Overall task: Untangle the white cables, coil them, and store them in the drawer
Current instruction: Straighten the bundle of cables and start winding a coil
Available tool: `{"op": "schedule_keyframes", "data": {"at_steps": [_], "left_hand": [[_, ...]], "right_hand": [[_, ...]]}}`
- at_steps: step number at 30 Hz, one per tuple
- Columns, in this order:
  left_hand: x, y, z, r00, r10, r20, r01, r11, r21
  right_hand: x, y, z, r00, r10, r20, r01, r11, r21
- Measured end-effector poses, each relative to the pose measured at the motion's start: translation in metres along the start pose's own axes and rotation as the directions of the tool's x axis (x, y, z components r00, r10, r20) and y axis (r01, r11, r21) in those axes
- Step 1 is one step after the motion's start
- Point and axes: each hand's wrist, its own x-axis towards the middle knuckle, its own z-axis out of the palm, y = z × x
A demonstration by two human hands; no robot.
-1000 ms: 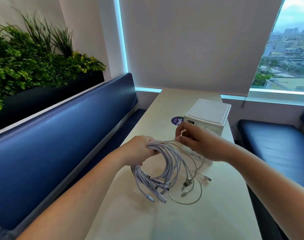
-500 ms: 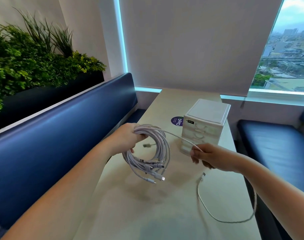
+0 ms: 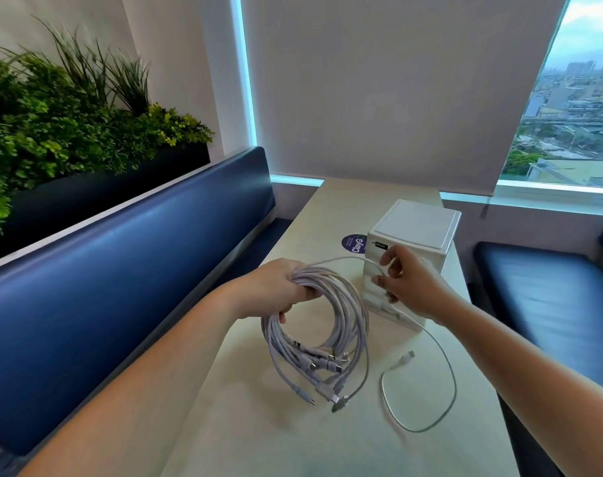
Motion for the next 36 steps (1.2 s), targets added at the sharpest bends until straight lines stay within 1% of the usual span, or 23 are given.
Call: {"op": "schedule_keyframes", "data": {"at_steps": [1, 2, 4, 5, 6, 7, 9, 13, 16, 20, 22, 25, 28, 31, 32, 34, 36], "left_hand": [[0.0, 0.001, 0.001, 1.0, 0.004, -0.002, -0.004, 1.0, 0.008], [0.0, 0.002, 0.001, 1.0, 0.008, -0.002, -0.008, 1.0, 0.016], [0.001, 0.002, 0.003, 1.0, 0.008, -0.001, -0.008, 1.0, 0.024], [0.001, 0.002, 0.003, 1.0, 0.005, -0.003, -0.005, 1.0, 0.031], [0.002, 0.003, 0.005, 1.0, 0.001, -0.007, -0.001, 0.999, 0.039], [0.002, 0.003, 0.005, 1.0, -0.002, -0.012, 0.003, 0.999, 0.045], [0.003, 0.002, 0.006, 1.0, -0.007, -0.021, 0.008, 0.998, 0.057], [0.002, -0.005, 0.003, 1.0, -0.027, -0.005, 0.028, 0.995, 0.1], [0.002, -0.007, 0.005, 1.0, -0.025, 0.002, 0.024, 0.995, 0.098], [0.0, -0.008, 0.001, 1.0, -0.001, -0.027, 0.004, 0.997, 0.079], [-0.001, -0.009, -0.004, 0.998, 0.002, -0.062, 0.001, 0.998, 0.061], [-0.001, -0.009, -0.009, 0.995, 0.016, -0.096, -0.009, 0.997, 0.07], [0.0, -0.006, -0.011, 0.992, 0.032, -0.126, -0.025, 0.998, 0.056], [0.0, -0.007, -0.013, 0.988, 0.019, -0.156, -0.015, 1.0, 0.028], [0.0, -0.007, -0.013, 0.987, 0.013, -0.16, -0.01, 1.0, 0.02], [0.0, -0.009, -0.011, 0.988, 0.008, -0.154, -0.007, 1.0, 0.004], [0.0, -0.01, -0.008, 0.989, 0.0, -0.15, -0.003, 1.0, -0.022]], "right_hand": [[-0.004, -0.001, 0.004, 1.0, 0.018, 0.024, -0.022, 0.978, 0.209], [-0.009, -0.003, 0.007, 0.997, 0.016, 0.069, -0.041, 0.923, 0.382], [-0.019, -0.007, 0.013, 0.975, -0.045, 0.217, -0.1, 0.782, 0.615], [-0.024, -0.008, 0.016, 0.953, -0.103, 0.285, -0.114, 0.749, 0.653], [-0.027, -0.008, 0.019, 0.928, -0.16, 0.337, -0.093, 0.776, 0.624], [-0.029, -0.007, 0.021, 0.906, -0.208, 0.369, -0.034, 0.833, 0.552], [-0.032, -0.007, 0.023, 0.882, -0.248, 0.401, 0.054, 0.898, 0.436], [-0.032, -0.009, 0.013, 0.872, -0.278, 0.404, 0.123, 0.921, 0.369], [-0.032, -0.018, 0.005, 0.859, -0.285, 0.425, 0.189, 0.948, 0.255], [-0.03, -0.017, -0.001, 0.839, -0.21, 0.503, 0.161, 0.977, 0.139], [-0.03, -0.011, -0.003, 0.82, -0.184, 0.542, 0.124, 0.981, 0.146], [-0.032, -0.005, -0.004, 0.771, -0.177, 0.612, 0.014, 0.965, 0.261], [-0.033, -0.002, -0.003, 0.766, -0.193, 0.613, 0.03, 0.963, 0.266], [-0.035, 0.006, -0.001, 0.763, -0.184, 0.62, 0.003, 0.96, 0.281], [-0.035, 0.009, 0.0, 0.768, -0.175, 0.617, 0.025, 0.969, 0.244], [-0.034, 0.014, 0.001, 0.792, -0.153, 0.591, 0.136, 0.988, 0.073], [-0.031, 0.016, 0.001, 0.812, -0.148, 0.565, 0.256, 0.96, -0.117]]}}
